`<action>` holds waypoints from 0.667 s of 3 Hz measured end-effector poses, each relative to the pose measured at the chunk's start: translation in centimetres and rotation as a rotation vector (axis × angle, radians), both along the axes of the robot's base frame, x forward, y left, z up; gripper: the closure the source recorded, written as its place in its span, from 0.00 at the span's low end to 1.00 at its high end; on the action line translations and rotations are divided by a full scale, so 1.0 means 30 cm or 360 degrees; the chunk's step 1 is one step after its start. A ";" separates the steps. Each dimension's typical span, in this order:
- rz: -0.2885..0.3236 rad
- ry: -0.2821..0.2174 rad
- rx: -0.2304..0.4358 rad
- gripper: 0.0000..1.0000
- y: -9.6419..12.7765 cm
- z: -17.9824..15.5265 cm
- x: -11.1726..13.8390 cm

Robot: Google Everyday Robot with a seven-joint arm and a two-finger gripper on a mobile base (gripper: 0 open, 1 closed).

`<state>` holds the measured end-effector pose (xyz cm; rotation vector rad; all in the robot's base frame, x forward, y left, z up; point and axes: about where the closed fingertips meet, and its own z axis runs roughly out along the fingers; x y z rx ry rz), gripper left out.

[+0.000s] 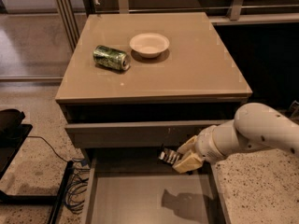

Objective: Place rxbar chocolate into middle drawer

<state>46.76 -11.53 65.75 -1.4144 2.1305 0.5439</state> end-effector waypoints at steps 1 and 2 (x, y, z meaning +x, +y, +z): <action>-0.0043 0.0021 0.0057 1.00 0.052 -0.162 -0.031; -0.0147 -0.0024 0.0065 1.00 0.063 -0.298 -0.067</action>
Offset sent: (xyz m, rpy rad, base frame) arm -0.0157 0.0126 -0.1372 0.0426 -0.1184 -0.2362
